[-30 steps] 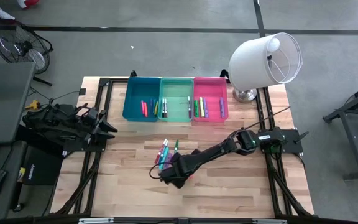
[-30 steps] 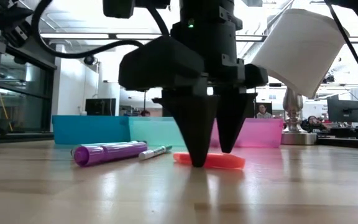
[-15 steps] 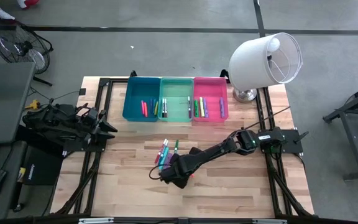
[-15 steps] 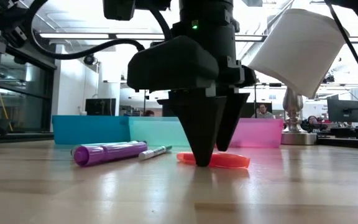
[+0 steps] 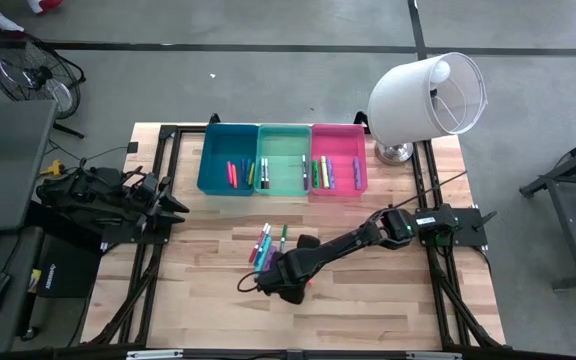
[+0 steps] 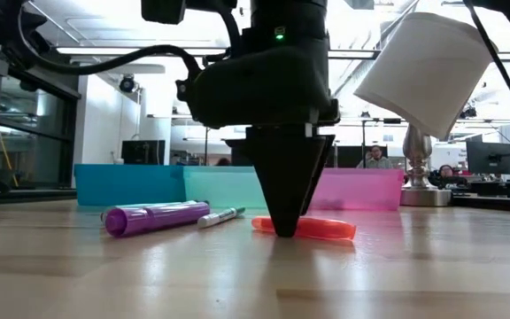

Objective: Pick & Place Markers
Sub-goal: Put the orange pen into the blue bin

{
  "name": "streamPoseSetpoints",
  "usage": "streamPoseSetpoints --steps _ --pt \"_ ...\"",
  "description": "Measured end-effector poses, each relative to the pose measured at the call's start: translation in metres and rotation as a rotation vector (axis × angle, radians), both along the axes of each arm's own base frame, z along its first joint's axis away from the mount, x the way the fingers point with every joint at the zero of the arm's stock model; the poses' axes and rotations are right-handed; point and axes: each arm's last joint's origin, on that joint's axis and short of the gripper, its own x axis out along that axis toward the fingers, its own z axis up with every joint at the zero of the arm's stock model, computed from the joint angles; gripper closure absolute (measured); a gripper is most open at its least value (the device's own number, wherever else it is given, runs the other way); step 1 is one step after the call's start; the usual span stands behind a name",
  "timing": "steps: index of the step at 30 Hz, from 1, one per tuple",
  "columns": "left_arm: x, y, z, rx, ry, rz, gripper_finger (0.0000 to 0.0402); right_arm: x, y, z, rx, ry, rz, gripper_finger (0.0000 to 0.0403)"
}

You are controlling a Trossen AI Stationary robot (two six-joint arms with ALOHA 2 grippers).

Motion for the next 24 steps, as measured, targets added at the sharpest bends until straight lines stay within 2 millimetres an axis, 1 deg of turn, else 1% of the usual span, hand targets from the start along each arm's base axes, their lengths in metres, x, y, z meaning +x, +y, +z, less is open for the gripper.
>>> streamPoseSetpoints --steps 3,9,13,17,24 --pt "0.0 0.0 0.0 0.0 0.0 0.0 0.0252 0.0 0.001 0.0 0.014 -0.006 -0.064 0.0149" --pt "0.0 0.0 0.0 0.0 -0.001 0.0 0.0252 0.0 0.007 -0.001 0.04 -0.025 -0.078 0.0149" --pt "0.0 0.0 0.0 -0.001 -0.001 0.0 0.0252 0.0 0.007 -0.001 0.05 -0.036 -0.172 0.0149" --pt "0.0 0.0 0.0 -0.001 0.0 0.0 0.0252 0.001 0.007 -0.001 0.059 -0.044 -0.225 0.0149" --pt "0.0 0.0 0.0 -0.004 -0.001 -0.011 0.0252 -0.002 0.008 -0.02 0.136 -0.065 -0.298 0.0149"
